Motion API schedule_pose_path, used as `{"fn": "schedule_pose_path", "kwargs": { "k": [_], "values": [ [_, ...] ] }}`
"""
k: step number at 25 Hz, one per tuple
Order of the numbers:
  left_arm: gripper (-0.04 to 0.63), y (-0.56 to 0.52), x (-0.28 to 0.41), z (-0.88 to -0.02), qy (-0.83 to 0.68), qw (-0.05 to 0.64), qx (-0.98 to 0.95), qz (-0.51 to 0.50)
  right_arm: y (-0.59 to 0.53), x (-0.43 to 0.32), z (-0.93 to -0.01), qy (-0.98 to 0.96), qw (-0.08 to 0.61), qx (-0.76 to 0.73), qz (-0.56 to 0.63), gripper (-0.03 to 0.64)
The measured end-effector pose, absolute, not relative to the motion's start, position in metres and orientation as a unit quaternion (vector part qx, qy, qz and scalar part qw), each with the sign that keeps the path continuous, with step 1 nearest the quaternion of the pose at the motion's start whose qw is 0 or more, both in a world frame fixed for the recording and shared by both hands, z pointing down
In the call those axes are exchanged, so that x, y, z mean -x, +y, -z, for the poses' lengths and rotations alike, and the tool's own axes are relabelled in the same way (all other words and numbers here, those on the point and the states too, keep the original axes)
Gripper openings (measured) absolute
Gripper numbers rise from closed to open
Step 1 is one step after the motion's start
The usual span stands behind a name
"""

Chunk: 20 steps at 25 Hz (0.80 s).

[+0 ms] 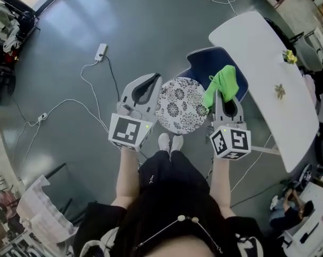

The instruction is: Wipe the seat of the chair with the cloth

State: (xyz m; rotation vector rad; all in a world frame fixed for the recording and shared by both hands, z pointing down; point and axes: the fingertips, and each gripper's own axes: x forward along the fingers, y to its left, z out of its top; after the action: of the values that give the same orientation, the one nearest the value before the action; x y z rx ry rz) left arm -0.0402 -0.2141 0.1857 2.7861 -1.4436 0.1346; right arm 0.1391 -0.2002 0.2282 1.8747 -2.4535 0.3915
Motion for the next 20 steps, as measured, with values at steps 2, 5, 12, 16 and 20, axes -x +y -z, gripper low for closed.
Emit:
{"fn": "schedule_pose_path", "kwargs": {
  "k": [2, 5, 12, 16, 20],
  "values": [
    [0.006, -0.208, 0.037, -0.168, -0.456, -0.016, -0.889, -0.044, -0.197, -0.138, -0.203, -0.791, 0.003, -0.602, -0.111, 0.049],
    [0.006, -0.202, 0.031, -0.149, -0.452, -0.035, -0.890, -0.039, -0.192, -0.137, -0.170, -0.795, -0.006, -0.600, -0.084, 0.049],
    [0.006, -0.206, 0.037, -0.123, -0.467, -0.045, -0.883, -0.027, -0.186, -0.134, -0.137, -0.802, -0.019, -0.595, -0.055, 0.050],
    [0.006, -0.202, 0.035, -0.115, -0.469, -0.053, -0.881, -0.023, -0.185, -0.143, -0.131, -0.801, -0.027, -0.595, -0.057, 0.049],
    [0.006, -0.197, 0.030, -0.108, -0.468, -0.061, -0.882, -0.017, -0.183, -0.149, -0.128, -0.800, -0.031, -0.597, -0.052, 0.049]
  ]
}}
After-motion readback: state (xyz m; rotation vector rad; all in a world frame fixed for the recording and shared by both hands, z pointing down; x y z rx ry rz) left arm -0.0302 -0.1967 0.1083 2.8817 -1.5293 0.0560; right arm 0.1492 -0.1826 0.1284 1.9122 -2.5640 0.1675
